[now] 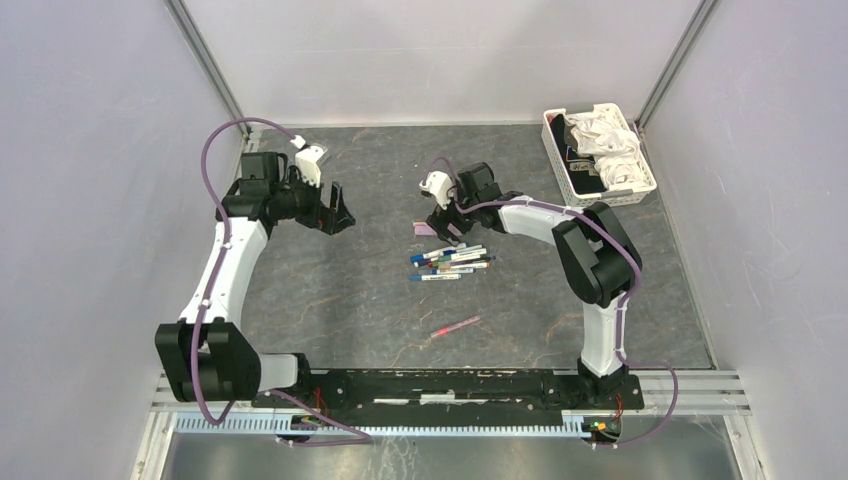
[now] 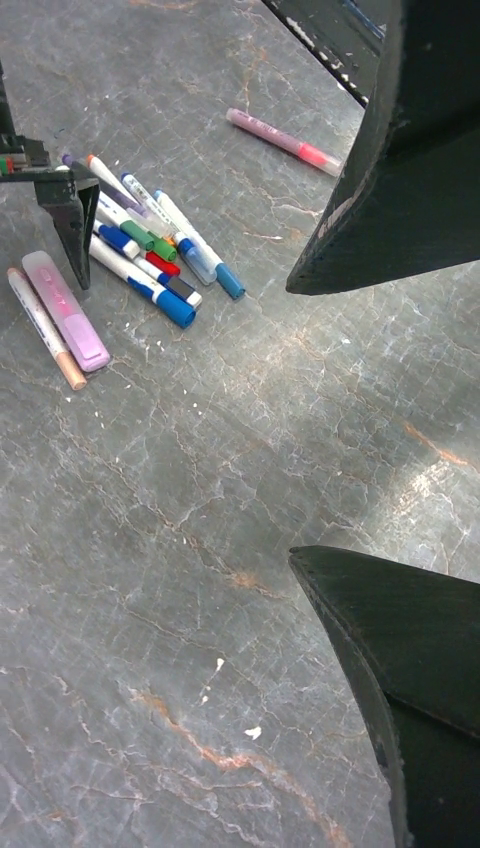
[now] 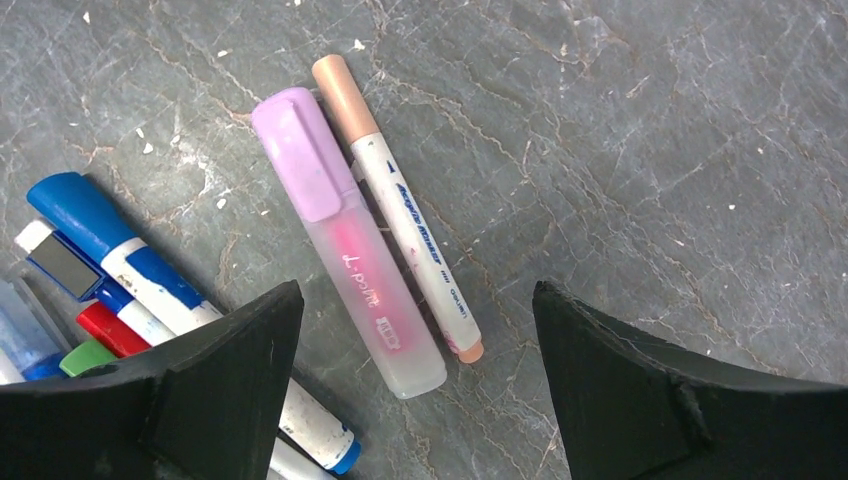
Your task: Open the pen caps
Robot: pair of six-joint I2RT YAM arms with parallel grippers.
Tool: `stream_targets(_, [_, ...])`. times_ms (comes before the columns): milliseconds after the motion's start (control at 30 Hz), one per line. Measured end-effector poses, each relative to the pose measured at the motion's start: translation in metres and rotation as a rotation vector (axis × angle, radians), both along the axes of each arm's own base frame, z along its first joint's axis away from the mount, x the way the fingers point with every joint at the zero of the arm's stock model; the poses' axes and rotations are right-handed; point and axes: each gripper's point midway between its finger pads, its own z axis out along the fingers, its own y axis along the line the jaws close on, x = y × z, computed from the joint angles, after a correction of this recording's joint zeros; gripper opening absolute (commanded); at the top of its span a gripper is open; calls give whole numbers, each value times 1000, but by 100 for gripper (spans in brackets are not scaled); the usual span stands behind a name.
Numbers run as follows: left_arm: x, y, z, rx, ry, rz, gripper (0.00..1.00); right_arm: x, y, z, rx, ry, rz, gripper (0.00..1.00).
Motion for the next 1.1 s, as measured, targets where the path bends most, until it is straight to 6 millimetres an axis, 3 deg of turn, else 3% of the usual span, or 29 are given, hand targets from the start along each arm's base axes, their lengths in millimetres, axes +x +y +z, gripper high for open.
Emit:
stream_targets(333, [-12, -3, 0, 9, 5, -55, 100, -6, 2, -12, -14, 38, 35, 74])
stream_targets(433, [-13, -3, -1, 10, 6, -59, 100, -6, 1, -12, -15, 38, 34, 73])
stream_targets(733, [-13, -4, -2, 8, 13, -63, 100, -33, -13, 3, -9, 2, 24, 71])
stream_targets(867, [-15, -4, -3, 5, 20, -67, 100, -32, -7, 14, 13, -28, 32, 62])
stream_targets(1000, [-16, -5, -3, 6, 20, -74, 100, -31, -3, 14, 17, -27, 37, 51])
stream_targets(1100, [-16, -4, -3, 9, 18, -78, 100, -24, 3, 15, 25, -26, 42, 47])
